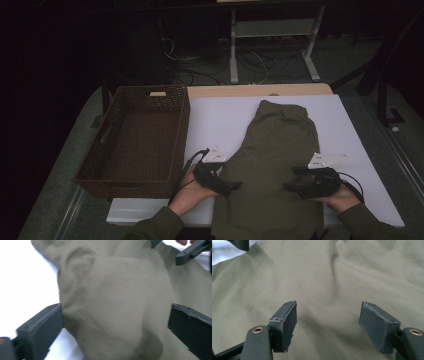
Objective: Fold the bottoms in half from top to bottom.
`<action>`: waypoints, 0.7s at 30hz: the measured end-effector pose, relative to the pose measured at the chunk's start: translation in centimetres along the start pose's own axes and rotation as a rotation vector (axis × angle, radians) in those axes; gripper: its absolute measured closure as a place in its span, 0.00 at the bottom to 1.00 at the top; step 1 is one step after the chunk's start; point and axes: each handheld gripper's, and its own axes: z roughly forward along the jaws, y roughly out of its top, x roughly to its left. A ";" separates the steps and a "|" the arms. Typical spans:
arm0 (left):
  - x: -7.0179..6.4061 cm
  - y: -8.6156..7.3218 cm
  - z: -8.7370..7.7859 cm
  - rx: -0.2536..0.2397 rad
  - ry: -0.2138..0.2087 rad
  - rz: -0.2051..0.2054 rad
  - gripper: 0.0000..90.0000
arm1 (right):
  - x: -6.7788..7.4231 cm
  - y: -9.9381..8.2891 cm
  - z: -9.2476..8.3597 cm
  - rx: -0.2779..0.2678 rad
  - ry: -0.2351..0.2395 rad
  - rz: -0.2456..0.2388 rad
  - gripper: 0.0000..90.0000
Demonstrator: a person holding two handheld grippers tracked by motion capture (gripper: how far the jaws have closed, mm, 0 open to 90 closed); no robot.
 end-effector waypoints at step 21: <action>0.6 -0.9 -0.7 -0.015 0.018 -0.020 0.00 | -3.3 2.1 -0.4 -0.055 -0.132 0.063 0.30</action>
